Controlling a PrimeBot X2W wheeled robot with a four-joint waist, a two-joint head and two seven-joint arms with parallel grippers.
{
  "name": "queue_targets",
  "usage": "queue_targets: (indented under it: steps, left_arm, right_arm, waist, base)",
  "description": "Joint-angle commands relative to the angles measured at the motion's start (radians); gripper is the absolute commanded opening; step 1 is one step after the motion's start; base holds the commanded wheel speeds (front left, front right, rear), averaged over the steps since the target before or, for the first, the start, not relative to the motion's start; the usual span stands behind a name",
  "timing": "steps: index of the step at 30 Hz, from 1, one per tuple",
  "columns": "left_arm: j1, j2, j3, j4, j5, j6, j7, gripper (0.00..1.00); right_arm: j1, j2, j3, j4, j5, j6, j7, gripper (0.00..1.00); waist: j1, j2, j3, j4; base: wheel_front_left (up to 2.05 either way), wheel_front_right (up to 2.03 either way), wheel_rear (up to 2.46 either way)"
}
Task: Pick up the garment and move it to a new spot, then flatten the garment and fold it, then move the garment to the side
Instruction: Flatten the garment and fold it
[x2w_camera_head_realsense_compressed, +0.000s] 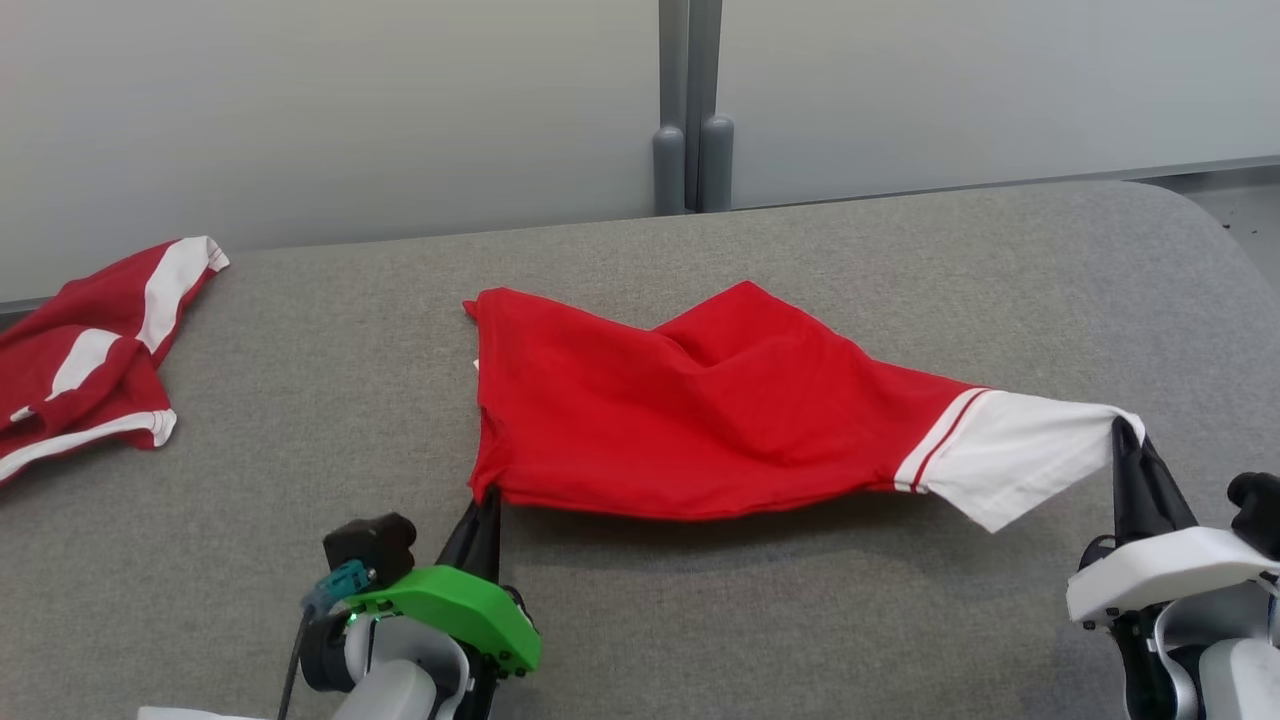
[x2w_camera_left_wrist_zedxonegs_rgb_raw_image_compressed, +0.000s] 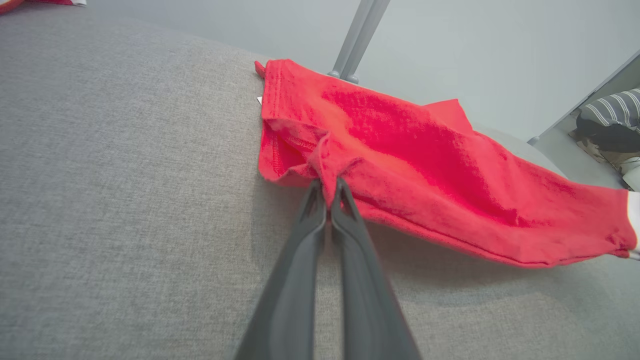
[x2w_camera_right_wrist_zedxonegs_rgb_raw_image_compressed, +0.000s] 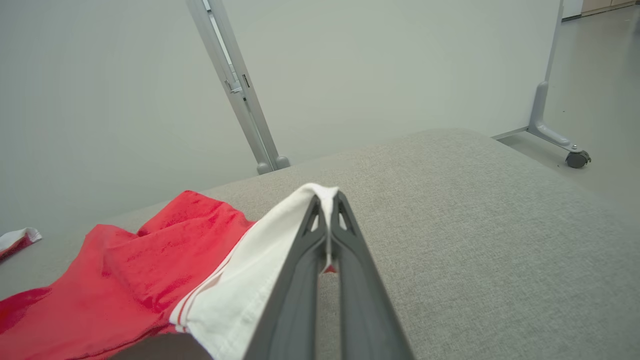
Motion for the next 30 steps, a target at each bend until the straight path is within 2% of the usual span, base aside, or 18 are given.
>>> queue_targets:
  steps: [1,11,20,24,30]
  left_arm:
    - [-0.002,0.013,0.008,-0.028,0.005,0.005,-0.010,0.00]
    - [0.061,0.096,0.073,-0.409,0.025,0.070,-0.024,0.00]
    - [0.029,0.184,0.108,-0.728,0.041,0.130,0.070,0.00]
    - [-0.024,0.220,0.121,-0.758,0.044,0.137,0.128,0.00]
    - [-0.179,0.262,0.102,-0.654,0.053,0.086,0.214,0.00]
  right_arm:
    - [-0.014,-0.004,0.002,-0.021,0.009,0.000,-0.008,0.00]
    - [-0.016,-0.018,0.009,-0.260,0.056,0.000,0.026,0.00]
    - [-0.020,-0.031,-0.008,-0.496,0.096,0.000,0.112,0.00]
    - [-0.052,-0.023,-0.021,-0.536,0.123,0.000,0.162,0.00]
    - [-0.197,-0.035,0.030,-0.438,0.150,0.000,0.225,0.00]
  waist:
    - [0.0000,0.0048,-0.011,0.007]
    - [0.0000,0.0048,-0.057,0.019]
    - [0.0000,0.0048,-0.059,0.013]
    - [0.0000,0.0048,-0.036,0.007]
    - [0.0000,0.0048,0.049,-0.007]
  base:
    - [0.00,0.00,0.00]
    - [0.00,0.00,0.00]
    - [0.00,0.00,0.00]
    - [0.00,0.00,0.00]
    - [0.00,0.00,0.00]
